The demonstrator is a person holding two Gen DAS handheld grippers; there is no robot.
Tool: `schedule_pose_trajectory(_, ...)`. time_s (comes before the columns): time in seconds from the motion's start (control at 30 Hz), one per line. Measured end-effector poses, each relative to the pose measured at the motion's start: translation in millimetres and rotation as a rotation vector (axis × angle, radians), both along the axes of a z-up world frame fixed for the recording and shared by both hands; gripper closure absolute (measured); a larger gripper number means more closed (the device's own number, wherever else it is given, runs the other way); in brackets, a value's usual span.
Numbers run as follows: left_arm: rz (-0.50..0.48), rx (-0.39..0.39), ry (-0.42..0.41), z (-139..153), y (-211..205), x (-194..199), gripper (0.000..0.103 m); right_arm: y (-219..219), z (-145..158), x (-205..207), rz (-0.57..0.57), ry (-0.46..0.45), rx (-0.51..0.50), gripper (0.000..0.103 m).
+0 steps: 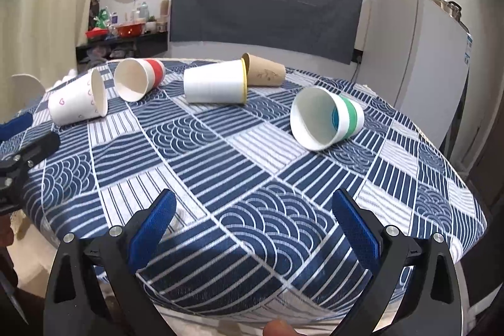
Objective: Flip cup upside down
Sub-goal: 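Move the right tool toward the pink-heart cup lying on its side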
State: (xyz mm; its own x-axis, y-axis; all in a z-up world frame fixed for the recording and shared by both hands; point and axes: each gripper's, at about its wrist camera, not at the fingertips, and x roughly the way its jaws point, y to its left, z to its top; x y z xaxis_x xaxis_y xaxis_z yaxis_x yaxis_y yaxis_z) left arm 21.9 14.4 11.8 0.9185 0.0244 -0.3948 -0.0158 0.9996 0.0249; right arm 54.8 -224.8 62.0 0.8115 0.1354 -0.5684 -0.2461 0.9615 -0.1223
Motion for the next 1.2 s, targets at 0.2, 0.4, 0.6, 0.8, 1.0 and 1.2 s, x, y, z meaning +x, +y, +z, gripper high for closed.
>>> schedule_pose_trajectory(0.2,-0.001,-0.016,0.018,8.3,10.5,12.4,0.006,8.2,19.8,11.4,0.044,-0.024,-0.003,0.008)
schedule_pose_trajectory(0.4,-0.076,0.002,0.062,21.9,29.8,27.1,0.006,19.5,32.2,25.7,0.091,-0.036,-0.014,0.008)
schedule_pose_trajectory(0.6,-0.171,0.084,0.097,28.8,45.2,41.9,0.006,33.6,32.9,42.4,0.129,-0.012,-0.039,0.008)
schedule_pose_trajectory(0.8,-0.259,0.152,0.189,25.4,53.5,65.5,0.006,51.4,30.8,58.5,0.177,0.024,-0.052,0.008)
schedule_pose_trajectory(1.0,-0.291,0.142,0.259,20.4,68.7,89.5,0.006,74.3,26.2,70.5,0.241,0.039,-0.095,0.008)
schedule_pose_trajectory(1.2,-0.362,0.121,0.305,16.6,76.6,114.2,0.006,88.3,19.6,82.7,0.267,0.060,-0.102,0.008)
